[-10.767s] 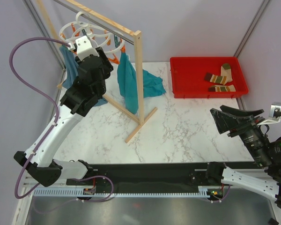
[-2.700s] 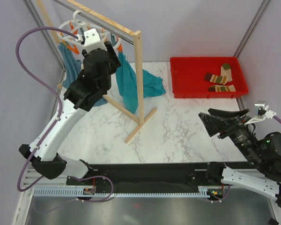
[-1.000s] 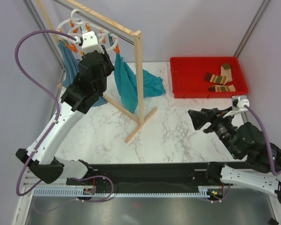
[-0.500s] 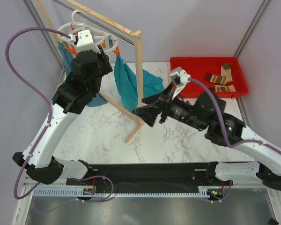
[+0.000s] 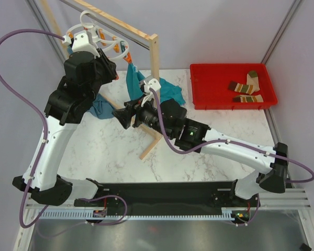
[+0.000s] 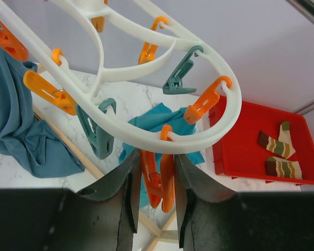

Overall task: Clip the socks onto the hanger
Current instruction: Open the clamp at the hanger.

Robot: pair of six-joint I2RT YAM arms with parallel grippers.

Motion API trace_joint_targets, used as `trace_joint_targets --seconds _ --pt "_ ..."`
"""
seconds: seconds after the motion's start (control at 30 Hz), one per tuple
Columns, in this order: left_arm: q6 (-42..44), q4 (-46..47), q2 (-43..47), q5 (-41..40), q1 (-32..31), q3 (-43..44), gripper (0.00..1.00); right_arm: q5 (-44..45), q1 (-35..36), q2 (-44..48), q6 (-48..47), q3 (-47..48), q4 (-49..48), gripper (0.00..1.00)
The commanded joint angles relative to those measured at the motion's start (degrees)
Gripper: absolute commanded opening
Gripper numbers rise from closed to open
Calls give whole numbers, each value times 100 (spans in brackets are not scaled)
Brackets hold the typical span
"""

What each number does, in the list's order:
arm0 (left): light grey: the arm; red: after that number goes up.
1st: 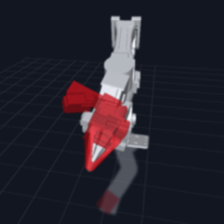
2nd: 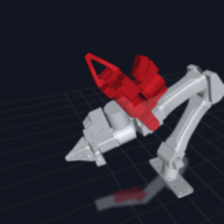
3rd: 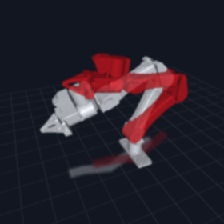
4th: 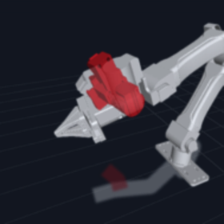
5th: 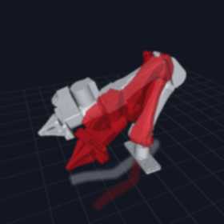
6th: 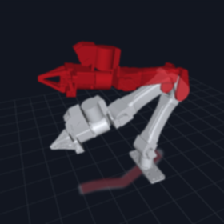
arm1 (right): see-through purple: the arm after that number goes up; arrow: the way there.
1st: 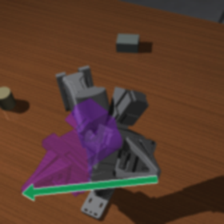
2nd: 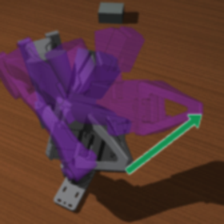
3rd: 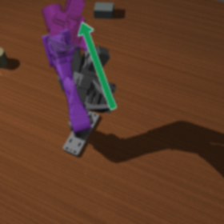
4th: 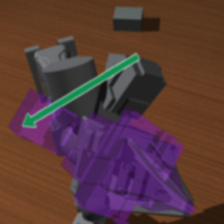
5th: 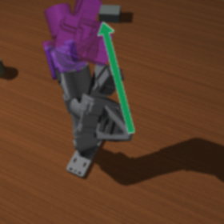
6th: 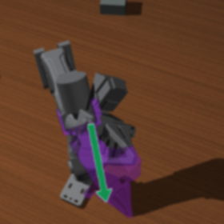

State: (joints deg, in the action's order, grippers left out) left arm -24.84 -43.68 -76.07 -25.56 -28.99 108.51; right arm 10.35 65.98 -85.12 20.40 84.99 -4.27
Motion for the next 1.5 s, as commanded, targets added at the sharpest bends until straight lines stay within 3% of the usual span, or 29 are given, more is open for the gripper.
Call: trace_joint_targets --seconds 0.0,0.13,0.63,1.33,1.37,1.47 --pt "-267 -114 31 429 113 232 2 889 73 -179 -502 220 -1109 68" --pt "-276 -176 101 561 244 206 2 1373 73 -706 -870 333 -1629 59" --pt "-328 -237 295 1018 746 109 2 2252 -14 -1911 -1645 1652 -2104 52" --pt "-610 -202 163 1440 808 135 2 1180 -515 -2281 -1170 1977 -2201 42" --pt "-601 -211 172 1440 808 127 2 1171 -524 -2307 -1170 1995 -2201 40" --pt "-592 -211 181 1414 808 91 2 1188 -524 -2333 -1135 2039 -2183 8"
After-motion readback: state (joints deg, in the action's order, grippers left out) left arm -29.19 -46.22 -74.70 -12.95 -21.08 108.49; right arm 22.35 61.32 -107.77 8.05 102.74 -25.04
